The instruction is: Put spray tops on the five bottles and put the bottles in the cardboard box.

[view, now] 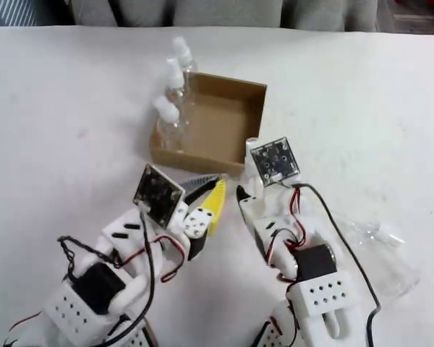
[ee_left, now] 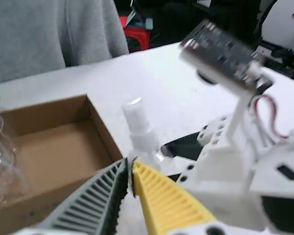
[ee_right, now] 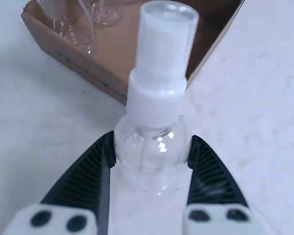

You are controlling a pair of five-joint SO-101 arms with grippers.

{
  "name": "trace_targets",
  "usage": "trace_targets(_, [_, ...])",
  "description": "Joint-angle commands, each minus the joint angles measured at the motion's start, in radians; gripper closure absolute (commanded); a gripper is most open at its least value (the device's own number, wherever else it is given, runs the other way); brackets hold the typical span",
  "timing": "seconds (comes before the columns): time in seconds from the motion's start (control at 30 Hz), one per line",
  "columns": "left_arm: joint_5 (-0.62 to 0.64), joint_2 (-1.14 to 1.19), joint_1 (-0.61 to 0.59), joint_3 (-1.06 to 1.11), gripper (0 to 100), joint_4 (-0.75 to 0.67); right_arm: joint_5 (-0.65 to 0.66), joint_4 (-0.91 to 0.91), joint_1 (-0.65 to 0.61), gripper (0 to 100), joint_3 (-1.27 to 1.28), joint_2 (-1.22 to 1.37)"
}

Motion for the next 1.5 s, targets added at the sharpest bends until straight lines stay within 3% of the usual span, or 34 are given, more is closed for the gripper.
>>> trace_targets(0.0, [-0.006,-0.027,-0.088,0.054,98,-0.002,-0.043,-0.022,0.015,98.2,-0.061,0.004])
trace_targets(0.3, [-0.014,-0.028,-0.308,0.245,98,-0.005,-0.114,-0.18,0.067,98.2,-0.058,0.012])
trace_targets(0.47, [-0.026,-0.028,-0.383,0.353,98,-0.118,-0.169,-0.395,0.099,98.2,-0.063,0.013])
trace_targets(0.57, [-0.123,-0.028,-0.44,0.423,98,-0.209,-0.172,-0.541,0.094,98.2,-0.063,0.015])
trace_targets(0.73, [-0.158,-0.028,-0.483,0.476,98,-0.299,-0.172,-0.734,0.096,98.2,-0.063,0.015])
trace_targets(0.9, [-0.161,-0.028,-0.479,0.476,98,-0.304,-0.169,-0.743,0.088,98.2,-0.114,0.03])
trace_targets(1.37, [-0.163,-0.028,-0.481,0.476,98,-0.307,-0.175,-0.754,0.088,98.2,-0.548,0.673])
trace_targets(1.47, [-0.163,-0.028,-0.481,0.476,98,-0.308,-0.175,-0.829,0.088,98.2,-0.6,0.811])
